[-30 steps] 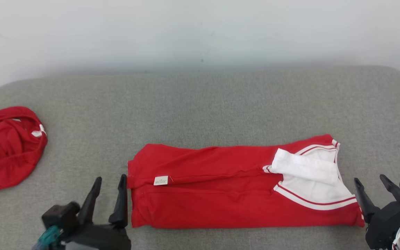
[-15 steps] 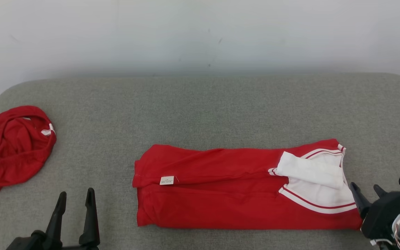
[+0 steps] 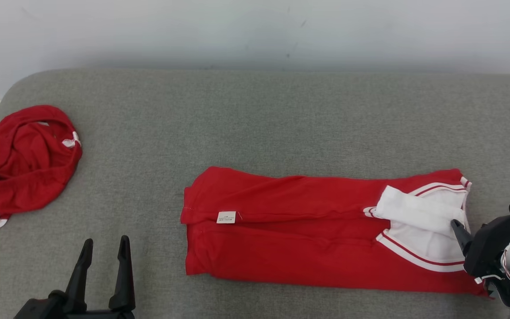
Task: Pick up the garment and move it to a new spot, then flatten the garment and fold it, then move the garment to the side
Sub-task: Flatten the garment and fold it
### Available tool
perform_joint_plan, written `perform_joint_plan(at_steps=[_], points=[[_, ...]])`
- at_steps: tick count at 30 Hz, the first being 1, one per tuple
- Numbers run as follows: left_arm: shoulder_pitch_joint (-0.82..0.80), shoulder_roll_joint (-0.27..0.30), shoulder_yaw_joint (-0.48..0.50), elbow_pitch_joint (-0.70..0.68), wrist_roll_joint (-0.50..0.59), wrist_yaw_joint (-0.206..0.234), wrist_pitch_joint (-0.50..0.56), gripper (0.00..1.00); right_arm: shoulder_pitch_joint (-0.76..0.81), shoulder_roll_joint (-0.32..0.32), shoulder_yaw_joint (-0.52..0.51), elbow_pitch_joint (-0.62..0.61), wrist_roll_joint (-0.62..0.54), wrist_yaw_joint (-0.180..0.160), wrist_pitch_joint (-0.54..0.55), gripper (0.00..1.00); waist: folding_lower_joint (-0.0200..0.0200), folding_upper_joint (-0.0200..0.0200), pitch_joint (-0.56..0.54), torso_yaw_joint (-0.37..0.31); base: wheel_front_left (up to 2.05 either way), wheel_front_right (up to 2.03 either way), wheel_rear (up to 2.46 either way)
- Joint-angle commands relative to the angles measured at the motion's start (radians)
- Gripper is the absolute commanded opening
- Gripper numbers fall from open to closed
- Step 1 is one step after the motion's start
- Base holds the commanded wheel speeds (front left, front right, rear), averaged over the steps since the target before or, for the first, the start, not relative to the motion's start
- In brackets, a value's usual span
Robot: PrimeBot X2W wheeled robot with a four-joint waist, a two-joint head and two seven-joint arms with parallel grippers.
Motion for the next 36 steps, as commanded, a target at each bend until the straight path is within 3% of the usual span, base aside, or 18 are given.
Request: perform_joint_plan(at_steps=[1, 12, 13, 14, 15, 16, 17, 18, 25, 36], points=[[-0.012, -0.001, -0.003, 0.002, -0.003, -0.001, 0.000, 1.00, -0.011, -0.004, 0.000, 0.019, -0.008, 0.000, -0.005, 1.00, -0.0001, 0.0000, 0.019, 0.019, 0.00, 0.00, 0.00], [-0.024, -0.001, -0.018, 0.053, -0.003, 0.003, 0.000, 1.00, -0.035, 0.043, 0.030, 0.164, 0.007, 0.002, 0.025, 1.00, -0.0001, 0.0000, 0.029, 0.036, 0.00, 0.00, 0.00], [-0.028, -0.001, -0.017, 0.058, 0.000, 0.003, 0.000, 1.00, -0.036, 0.047, 0.040, 0.170, 0.014, 0.003, 0.031, 0.87, -0.0001, 0.0000, 0.028, 0.034, 0.00, 0.00, 0.00], [-0.029, -0.001, -0.017, 0.063, 0.005, 0.003, 0.000, 1.00, -0.039, 0.052, 0.050, 0.175, 0.021, 0.003, 0.038, 0.55, -0.0001, 0.0000, 0.027, 0.032, 0.00, 0.00, 0.00], [-0.031, -0.001, -0.017, 0.067, 0.008, 0.003, 0.000, 1.00, -0.042, 0.057, 0.061, 0.178, 0.032, 0.003, 0.042, 0.45, -0.0001, 0.0000, 0.027, 0.030, 0.00, 0.00, 0.00], [-0.031, -0.001, -0.017, 0.067, 0.008, 0.003, 0.000, 1.00, -0.042, 0.057, 0.061, 0.178, 0.032, 0.003, 0.042, 0.45, -0.0001, 0.0000, 0.027, 0.030, 0.00, 0.00, 0.00], [-0.033, -0.001, -0.018, 0.070, 0.010, 0.003, 0.000, 1.00, -0.043, 0.058, 0.069, 0.178, 0.041, 0.004, 0.045, 0.11, -0.0001, 0.0000, 0.027, 0.027, 0.00, 0.00, 0.00], [-0.037, -0.001, -0.019, 0.073, 0.012, 0.002, 0.000, 1.00, -0.047, 0.053, 0.078, 0.178, 0.044, 0.004, 0.045, 0.00, -0.0001, 0.0000, 0.027, 0.025, 0.00, 0.00, 0.00], [-0.081, -0.001, -0.016, 0.089, 0.028, -0.003, 0.000, 1.00, -0.103, -0.025, 0.079, 0.185, 0.021, -0.002, -0.013, 0.00, -0.0001, 0.0000, 0.031, 0.010, 0.00, 0.00, 0.00], [-0.120, -0.001, -0.006, 0.101, 0.044, -0.007, -0.001, 1.00, -0.152, -0.136, -0.052, 0.207, -0.110, -0.001, -0.069, 0.00, -0.0001, 0.0000, 0.005, -0.020, 0.00, 0.00, 0.00]])
